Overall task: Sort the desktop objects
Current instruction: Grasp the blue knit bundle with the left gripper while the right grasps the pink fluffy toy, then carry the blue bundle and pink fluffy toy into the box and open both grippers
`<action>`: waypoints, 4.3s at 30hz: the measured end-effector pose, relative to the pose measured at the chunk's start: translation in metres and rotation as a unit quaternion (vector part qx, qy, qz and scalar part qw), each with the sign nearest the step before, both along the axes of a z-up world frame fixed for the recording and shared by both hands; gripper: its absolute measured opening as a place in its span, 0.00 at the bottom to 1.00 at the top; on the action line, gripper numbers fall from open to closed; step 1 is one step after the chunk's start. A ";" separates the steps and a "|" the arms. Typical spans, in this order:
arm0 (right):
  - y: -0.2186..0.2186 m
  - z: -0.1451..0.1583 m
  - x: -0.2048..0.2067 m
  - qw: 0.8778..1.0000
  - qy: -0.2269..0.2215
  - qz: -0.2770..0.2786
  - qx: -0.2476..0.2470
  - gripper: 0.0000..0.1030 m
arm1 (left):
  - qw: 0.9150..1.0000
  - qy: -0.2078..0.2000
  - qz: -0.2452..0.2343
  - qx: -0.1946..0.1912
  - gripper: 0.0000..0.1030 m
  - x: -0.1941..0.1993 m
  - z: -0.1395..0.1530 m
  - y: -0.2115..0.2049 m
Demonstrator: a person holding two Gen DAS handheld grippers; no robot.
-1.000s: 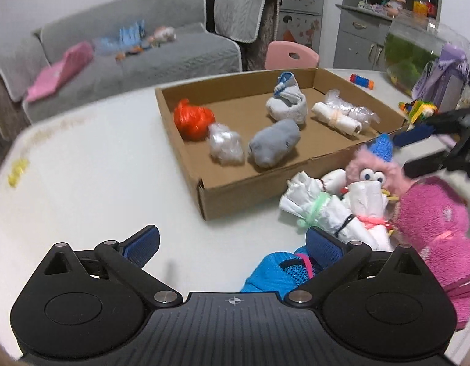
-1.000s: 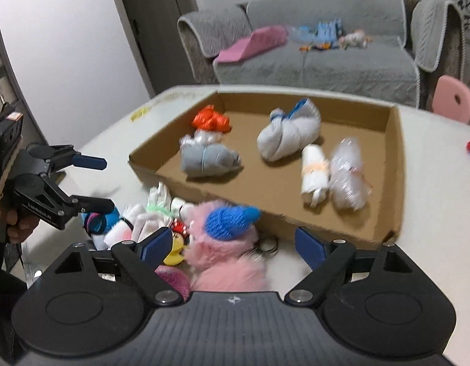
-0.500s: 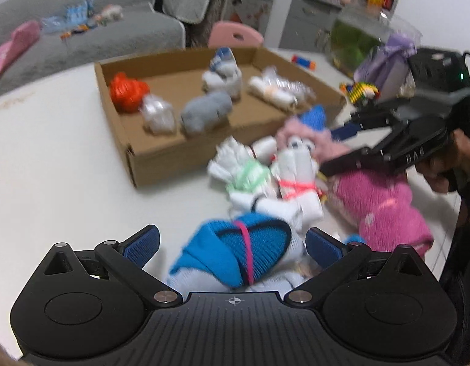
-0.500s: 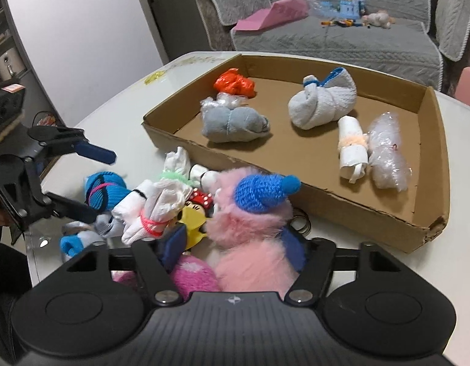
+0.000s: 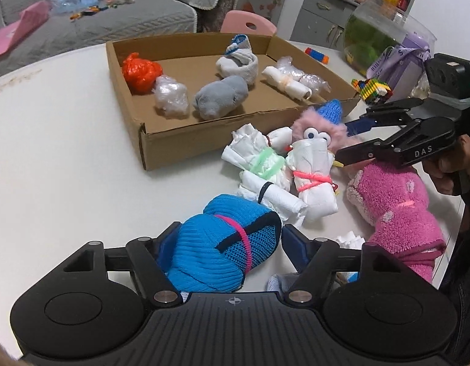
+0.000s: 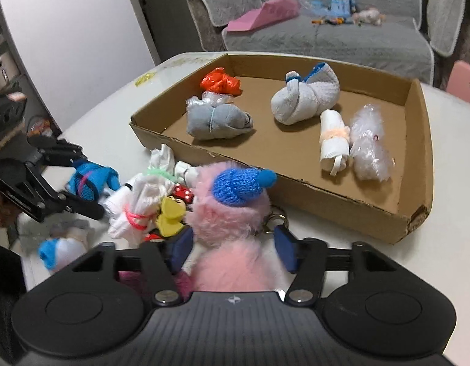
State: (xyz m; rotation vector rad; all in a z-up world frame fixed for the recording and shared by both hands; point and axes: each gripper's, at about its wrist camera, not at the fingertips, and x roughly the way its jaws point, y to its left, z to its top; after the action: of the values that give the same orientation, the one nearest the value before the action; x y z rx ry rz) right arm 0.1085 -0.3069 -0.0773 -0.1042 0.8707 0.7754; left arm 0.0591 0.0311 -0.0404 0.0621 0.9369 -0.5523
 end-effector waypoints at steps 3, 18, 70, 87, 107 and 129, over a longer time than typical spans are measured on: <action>0.005 0.002 0.001 1.000 -0.009 -0.002 0.007 0.66 | 1.000 0.000 -0.001 0.001 0.72 0.000 0.000 0.000; 0.013 0.013 0.003 0.999 -0.003 -0.010 0.045 0.34 | 1.000 -0.002 0.007 0.001 0.68 0.001 0.001 0.006; -0.035 0.062 0.043 0.954 -0.200 -0.175 0.142 0.35 | 0.976 -0.155 0.153 0.006 0.64 0.108 0.061 -0.068; -0.033 0.049 0.059 0.957 -0.175 -0.193 0.124 0.35 | 0.971 -0.161 0.138 0.106 0.64 0.136 0.034 -0.098; -0.024 0.030 0.074 0.964 -0.164 -0.198 0.064 0.58 | 0.975 -0.134 0.122 0.127 0.67 0.159 0.015 -0.105; -0.022 0.067 0.025 0.962 -0.213 -0.155 0.079 0.84 | 0.960 -0.212 0.100 0.152 1.00 0.088 0.061 -0.098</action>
State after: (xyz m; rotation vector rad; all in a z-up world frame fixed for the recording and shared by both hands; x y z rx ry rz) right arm 0.1334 -0.3294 -0.0099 0.0090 0.3993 0.4987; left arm 0.1466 -0.0665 0.0209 0.3468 0.5913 -0.1883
